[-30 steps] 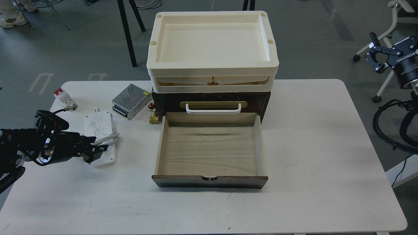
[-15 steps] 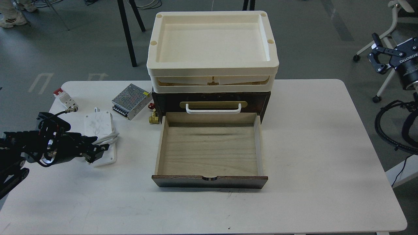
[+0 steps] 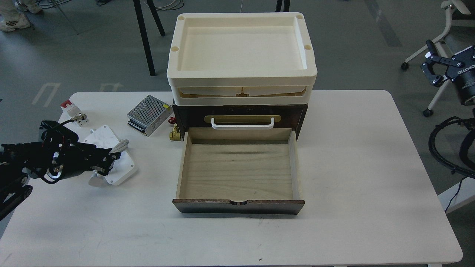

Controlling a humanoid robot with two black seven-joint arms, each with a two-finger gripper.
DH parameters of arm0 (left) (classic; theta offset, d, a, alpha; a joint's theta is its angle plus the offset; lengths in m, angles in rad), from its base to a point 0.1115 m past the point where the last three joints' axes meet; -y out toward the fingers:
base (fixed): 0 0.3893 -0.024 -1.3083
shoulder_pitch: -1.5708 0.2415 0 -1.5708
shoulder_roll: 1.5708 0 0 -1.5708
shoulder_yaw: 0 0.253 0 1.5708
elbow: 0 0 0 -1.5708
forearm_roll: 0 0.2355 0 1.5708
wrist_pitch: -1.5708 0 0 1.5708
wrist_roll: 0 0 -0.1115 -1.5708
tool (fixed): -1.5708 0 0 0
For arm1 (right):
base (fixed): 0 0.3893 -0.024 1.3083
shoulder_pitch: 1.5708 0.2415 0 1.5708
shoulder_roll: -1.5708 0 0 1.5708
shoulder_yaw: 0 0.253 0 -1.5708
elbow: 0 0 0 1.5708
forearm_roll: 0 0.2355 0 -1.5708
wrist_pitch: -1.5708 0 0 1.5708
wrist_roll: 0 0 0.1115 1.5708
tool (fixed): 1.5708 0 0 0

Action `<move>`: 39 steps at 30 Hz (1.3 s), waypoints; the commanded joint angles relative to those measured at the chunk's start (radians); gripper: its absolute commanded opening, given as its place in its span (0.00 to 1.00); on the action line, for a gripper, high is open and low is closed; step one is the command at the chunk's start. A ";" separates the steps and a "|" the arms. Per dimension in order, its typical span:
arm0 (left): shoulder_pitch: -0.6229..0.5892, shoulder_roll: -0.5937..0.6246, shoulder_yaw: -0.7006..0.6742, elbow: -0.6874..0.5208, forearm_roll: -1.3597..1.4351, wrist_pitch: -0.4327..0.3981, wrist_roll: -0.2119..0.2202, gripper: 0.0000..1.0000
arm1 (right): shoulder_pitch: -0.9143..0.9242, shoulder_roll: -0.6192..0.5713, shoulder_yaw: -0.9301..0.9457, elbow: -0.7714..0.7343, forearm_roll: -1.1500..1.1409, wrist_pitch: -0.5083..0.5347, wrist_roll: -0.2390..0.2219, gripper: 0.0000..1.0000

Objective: Put charging cable into cabinet
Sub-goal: 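Lift the charger and carry it over the open drawer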

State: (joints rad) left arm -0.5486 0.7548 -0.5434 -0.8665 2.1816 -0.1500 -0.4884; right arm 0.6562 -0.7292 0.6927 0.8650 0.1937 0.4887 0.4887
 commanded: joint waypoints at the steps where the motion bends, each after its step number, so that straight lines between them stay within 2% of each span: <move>1: -0.019 0.000 -0.003 -0.009 0.000 0.010 0.000 0.00 | -0.003 -0.001 0.004 0.002 0.000 0.000 0.000 1.00; 5: -0.033 0.020 -0.001 -0.045 0.000 0.009 0.000 0.00 | -0.004 -0.001 0.013 0.002 0.000 0.000 0.000 1.00; 11: -0.030 0.162 -0.003 -0.218 0.000 -0.026 0.000 0.00 | -0.004 -0.001 0.018 0.002 0.000 0.000 0.000 1.00; 16: -0.022 0.346 0.000 -0.466 0.000 -0.085 0.000 0.00 | -0.006 -0.001 0.021 -0.003 0.000 0.000 0.000 1.00; 20: -0.022 0.498 0.000 -0.699 -0.205 -0.124 0.000 0.00 | -0.006 -0.001 0.022 -0.007 0.000 0.000 0.000 1.00; 23: -0.030 0.547 -0.003 -0.819 -0.351 -0.164 0.000 0.00 | -0.006 -0.001 0.021 -0.009 0.000 0.000 0.000 1.00; 27: -0.039 0.522 -0.010 -0.888 -0.451 -0.230 0.000 0.00 | -0.006 -0.001 0.021 -0.011 -0.002 0.000 0.000 1.00; 31: -0.079 0.364 -0.013 -0.882 -0.558 -0.330 0.000 0.00 | -0.006 0.001 0.021 -0.027 -0.002 0.000 0.000 1.00; 35: -0.091 0.244 -0.012 -0.849 -0.710 -0.339 0.000 0.00 | -0.006 0.001 0.021 -0.037 -0.002 0.000 0.000 1.00; 39: -0.106 0.141 -0.007 -0.815 -0.738 -0.339 0.000 0.00 | -0.006 0.001 0.021 -0.037 -0.002 0.000 0.000 1.00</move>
State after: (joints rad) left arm -0.6417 0.9647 -0.5570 -1.7036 1.4667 -0.4881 -0.4884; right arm 0.6504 -0.7287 0.7132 0.8285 0.1916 0.4887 0.4887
